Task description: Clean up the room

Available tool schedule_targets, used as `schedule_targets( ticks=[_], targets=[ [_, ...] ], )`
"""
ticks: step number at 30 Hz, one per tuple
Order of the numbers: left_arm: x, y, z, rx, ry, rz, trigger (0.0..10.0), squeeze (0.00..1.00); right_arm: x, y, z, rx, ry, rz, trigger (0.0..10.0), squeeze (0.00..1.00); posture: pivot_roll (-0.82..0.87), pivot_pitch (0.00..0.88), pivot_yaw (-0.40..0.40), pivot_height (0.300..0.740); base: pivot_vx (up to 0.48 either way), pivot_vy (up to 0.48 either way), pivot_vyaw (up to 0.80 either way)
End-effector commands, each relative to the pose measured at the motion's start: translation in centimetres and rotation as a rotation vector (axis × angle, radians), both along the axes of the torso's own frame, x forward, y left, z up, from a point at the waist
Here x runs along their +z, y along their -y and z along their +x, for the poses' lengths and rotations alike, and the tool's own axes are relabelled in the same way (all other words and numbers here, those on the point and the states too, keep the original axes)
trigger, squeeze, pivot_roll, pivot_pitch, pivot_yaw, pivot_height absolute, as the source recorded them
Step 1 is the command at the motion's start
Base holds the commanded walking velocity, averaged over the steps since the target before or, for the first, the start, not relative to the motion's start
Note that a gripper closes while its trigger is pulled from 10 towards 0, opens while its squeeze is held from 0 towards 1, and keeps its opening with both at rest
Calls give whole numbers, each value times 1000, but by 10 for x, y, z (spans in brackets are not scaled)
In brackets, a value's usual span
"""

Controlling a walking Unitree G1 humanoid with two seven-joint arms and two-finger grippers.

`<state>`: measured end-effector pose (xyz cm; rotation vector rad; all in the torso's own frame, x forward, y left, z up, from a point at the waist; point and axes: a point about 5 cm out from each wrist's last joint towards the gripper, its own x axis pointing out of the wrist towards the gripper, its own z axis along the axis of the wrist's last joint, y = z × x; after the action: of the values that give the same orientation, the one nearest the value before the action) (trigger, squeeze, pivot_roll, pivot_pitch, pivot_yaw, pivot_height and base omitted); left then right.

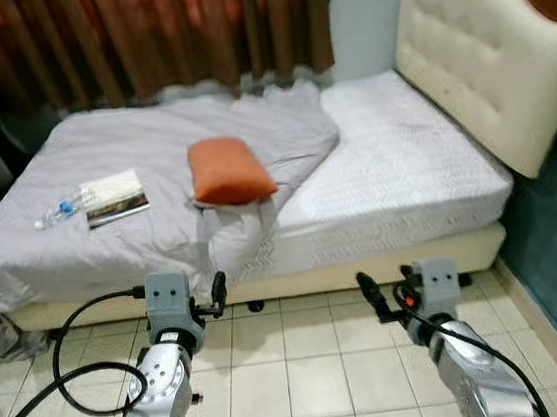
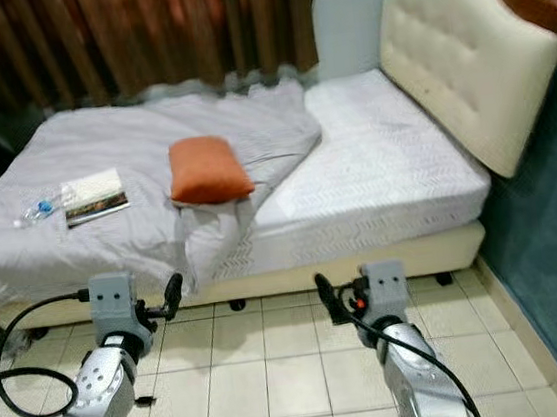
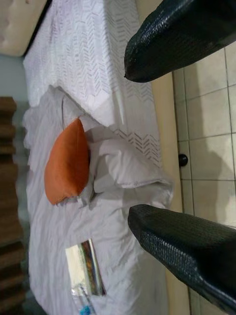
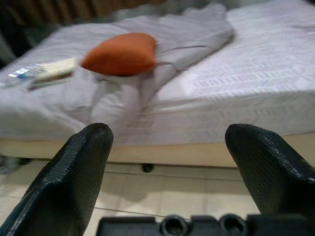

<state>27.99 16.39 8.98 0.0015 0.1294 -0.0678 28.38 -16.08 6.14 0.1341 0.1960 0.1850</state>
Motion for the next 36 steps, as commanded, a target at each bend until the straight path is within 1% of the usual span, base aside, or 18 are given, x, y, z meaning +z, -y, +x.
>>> schedule_targets(
  ticks=[1,3,6,11,13,19,25,28,31,35,36],
  targets=[
    [0,-1,1,-16,10,-11,10000,0,12,-8,8,16,63,15,10000,0,-35,0,30,740,480,0,0],
    [1,1,2,-35,21,-19,10000,0,18,-7,11,8,99,-8,10000,0,-38,0,31,740,480,0,0],
    [1,0,3,-31,22,-20,10000,0,16,-9,14,6,82,-1,10000,0,-37,0,30,740,480,0,0],
    [2,1,5,-43,31,-19,10000,0,15,-12,16,20,77,-5,10000,0,-33,0,28,740,480,0,778],
    [2,0,7,-58,32,-3,10000,0,15,-14,16,19,85,-6,10000,0,-32,0,26,740,480,0,719],
    [2,-2,9,-79,33,-6,10000,0,10,-16,17,27,65,-28,10000,0,-30,0,24,740,480,0,0],
    [1,-2,8,-78,32,-17,10000,0,12,-17,19,22,82,-11,10000,0,-27,0,23,740,480,0,-792],
    [1,-2,8,-82,35,-20,10000,0,13,-19,20,32,86,-21,10000,0,-25,0,22,740,480,0,0],
    [1,-3,8,-86,37,-17,10000,0,10,-21,20,41,67,-29,10000,0,-20,0,22,740,480,0,-727],
    [2,-4,8,-83,38,-16,10000,0,10,-22,20,44,73,-37,10000,0,-21,0,21,740,480,0,-800],
    [2,-5,9,-82,39,-17,10000,0,11,-23,21,46,76,-38,10000,0,-21,0,21,740,480,0,0]
  ],
)
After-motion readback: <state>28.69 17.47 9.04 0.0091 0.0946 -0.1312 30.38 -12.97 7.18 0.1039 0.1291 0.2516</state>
